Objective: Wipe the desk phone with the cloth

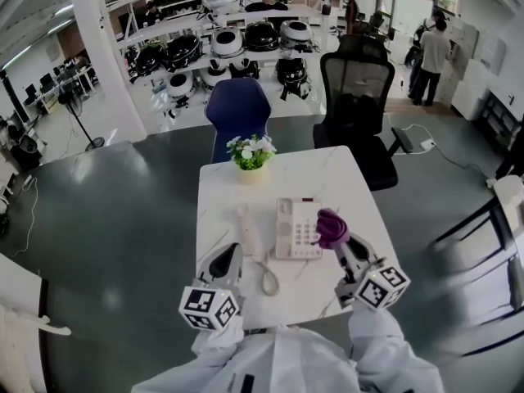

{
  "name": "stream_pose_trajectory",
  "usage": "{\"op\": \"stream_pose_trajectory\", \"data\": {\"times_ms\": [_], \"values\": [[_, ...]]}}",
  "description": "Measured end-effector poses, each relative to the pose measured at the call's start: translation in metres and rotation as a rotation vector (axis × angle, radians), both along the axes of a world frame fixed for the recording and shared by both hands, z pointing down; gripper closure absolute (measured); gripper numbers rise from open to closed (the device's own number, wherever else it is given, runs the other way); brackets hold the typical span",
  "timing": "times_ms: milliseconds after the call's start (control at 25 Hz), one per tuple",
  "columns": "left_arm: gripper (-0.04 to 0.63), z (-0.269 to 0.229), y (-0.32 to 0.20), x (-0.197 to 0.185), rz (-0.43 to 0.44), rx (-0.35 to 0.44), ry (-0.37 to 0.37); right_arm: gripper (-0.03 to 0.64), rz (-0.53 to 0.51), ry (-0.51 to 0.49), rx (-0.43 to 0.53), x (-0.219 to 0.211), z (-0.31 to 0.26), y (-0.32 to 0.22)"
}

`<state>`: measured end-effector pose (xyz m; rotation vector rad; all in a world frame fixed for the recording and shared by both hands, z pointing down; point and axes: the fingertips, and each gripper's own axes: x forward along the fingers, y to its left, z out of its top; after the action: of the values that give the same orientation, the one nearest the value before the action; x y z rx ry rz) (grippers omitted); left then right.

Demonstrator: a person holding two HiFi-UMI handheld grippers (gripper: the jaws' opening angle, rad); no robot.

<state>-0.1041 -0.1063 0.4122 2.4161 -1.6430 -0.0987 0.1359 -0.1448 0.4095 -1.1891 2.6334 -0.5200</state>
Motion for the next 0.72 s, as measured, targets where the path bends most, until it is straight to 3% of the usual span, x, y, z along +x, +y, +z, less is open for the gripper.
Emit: {"op": "stream_pose_trajectory", "data": {"times_ms": [280, 720], "values": [[0.597, -0.006, 0.003, -0.006, -0.024, 0.015, -0.028, 0.580, 0.004, 0.119, 0.059, -0.001, -0.006, 0.001], [0.597, -0.005, 0.006, -0.016, -0.055, 0.019, -0.066, 0.580, 0.040, 0.167, 0.089, 0.004, -0.005, -0.004]]}}
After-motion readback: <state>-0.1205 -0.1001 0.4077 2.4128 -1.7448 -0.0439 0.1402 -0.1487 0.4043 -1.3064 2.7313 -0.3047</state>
